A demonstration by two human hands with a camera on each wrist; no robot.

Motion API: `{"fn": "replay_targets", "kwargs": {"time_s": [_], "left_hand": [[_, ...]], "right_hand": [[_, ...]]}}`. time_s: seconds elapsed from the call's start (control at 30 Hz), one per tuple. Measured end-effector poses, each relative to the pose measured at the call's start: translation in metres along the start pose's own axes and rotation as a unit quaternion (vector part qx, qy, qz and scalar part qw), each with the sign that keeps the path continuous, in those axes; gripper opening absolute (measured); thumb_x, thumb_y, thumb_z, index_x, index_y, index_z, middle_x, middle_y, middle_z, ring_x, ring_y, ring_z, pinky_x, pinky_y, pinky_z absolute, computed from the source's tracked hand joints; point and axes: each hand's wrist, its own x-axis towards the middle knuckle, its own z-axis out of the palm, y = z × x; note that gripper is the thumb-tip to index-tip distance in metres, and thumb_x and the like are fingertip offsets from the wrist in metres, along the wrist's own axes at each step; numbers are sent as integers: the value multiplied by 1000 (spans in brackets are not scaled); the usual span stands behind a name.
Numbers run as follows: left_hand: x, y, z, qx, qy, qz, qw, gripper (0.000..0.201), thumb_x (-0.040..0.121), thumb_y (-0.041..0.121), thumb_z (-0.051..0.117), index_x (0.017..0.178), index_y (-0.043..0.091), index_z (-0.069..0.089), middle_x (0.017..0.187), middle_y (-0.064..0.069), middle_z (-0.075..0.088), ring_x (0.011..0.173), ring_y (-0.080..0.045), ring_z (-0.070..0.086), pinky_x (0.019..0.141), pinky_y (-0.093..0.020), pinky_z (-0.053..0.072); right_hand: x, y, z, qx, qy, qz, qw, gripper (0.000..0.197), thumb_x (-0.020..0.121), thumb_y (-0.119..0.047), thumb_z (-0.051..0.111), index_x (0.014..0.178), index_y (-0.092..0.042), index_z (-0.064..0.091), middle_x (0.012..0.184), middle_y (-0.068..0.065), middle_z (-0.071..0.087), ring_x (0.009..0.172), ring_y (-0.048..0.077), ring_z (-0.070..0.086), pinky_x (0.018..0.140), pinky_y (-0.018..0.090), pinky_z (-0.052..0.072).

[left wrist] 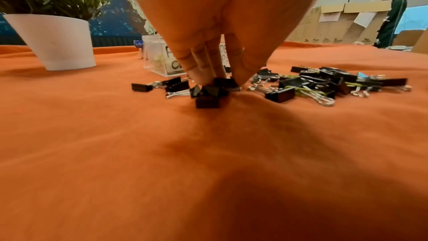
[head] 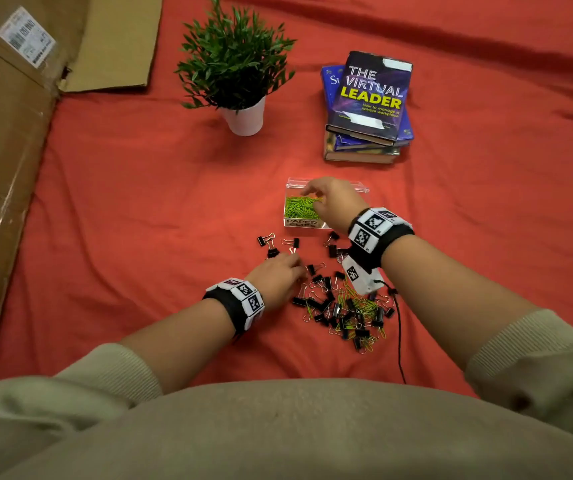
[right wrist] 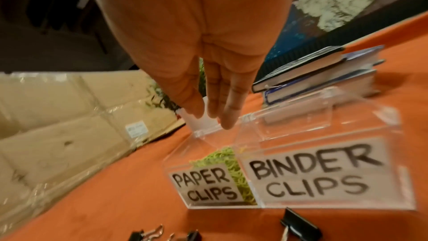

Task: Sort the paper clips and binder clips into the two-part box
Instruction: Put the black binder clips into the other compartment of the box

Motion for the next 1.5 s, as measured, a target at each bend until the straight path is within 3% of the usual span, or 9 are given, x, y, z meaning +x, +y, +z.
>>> {"fn": "replay_targets", "kwargs": {"time_s": [0.13,0.27,0.4,0.67,0.87,1.1,1.23,1.33,1.5], "left_hand": [[10,-10,-10,3,43,-32,999,30,85,12,50,113,13,63,114,-10,56,108,-30,52,92,-39,45],[18,0,-19,17,82,-35,996,23,85,15,54,106,11,61,109,-9,53,103,-28,49,90,-40,44],[22,30,-11,33,21,14,999,28,88,27,57,112,13,57,112,-5,52,107,-23,47,90,-36,43],[32,41,4,42,27,-37,998,29,89,25,58,112,8,52,115,-9,51,110,-28,46,92,-36,39],[33,20,-12,-2,77,-95,992,18,88,19,56,104,9,58,108,-9,52,108,-27,48,93,-38,41],[-2,32,-6,-33,-9,16,999,13,86,21,57,97,15,61,103,-2,57,104,-18,51,87,-32,47],[-13,39,7,40,-56,62,996,18,88,21,55,100,9,62,107,-5,56,106,-22,50,90,-34,46],[-15,40,10,78,-36,58,995,21,90,18,50,105,8,60,111,-7,56,107,-25,50,88,-35,43],[-18,34,6,114,-8,26,993,22,94,15,44,110,8,57,116,-7,53,110,-27,48,87,-37,42]], "right_hand": [[-39,21,-10,39,-1,60,997,15,88,-5,52,92,-9,67,84,0,64,74,12,60,74,31,52],[-79,49,8,-24,-113,103,988,15,90,-13,52,90,-14,67,96,1,68,82,15,64,77,30,56],[-96,63,31,-60,-121,102,986,20,85,-12,58,103,-16,65,94,-1,65,79,11,54,64,21,43],[-109,70,59,-52,-56,94,993,23,81,-13,64,104,-9,59,104,5,54,95,20,52,83,31,45],[-111,69,59,-25,-61,104,992,21,79,4,48,78,-17,50,89,1,54,81,18,53,73,26,44],[-120,71,50,-68,-58,190,978,11,87,-17,52,90,-7,56,87,7,61,76,22,57,66,30,49],[-128,57,63,-149,-66,164,973,32,87,-33,60,99,-3,55,100,13,59,89,26,57,73,32,47],[-130,47,76,-145,-54,160,975,34,86,-25,61,108,0,53,110,17,58,102,32,57,86,37,49],[-125,40,83,-106,-55,179,976,26,85,-3,53,111,-1,54,111,17,62,102,32,60,86,37,51]]}}
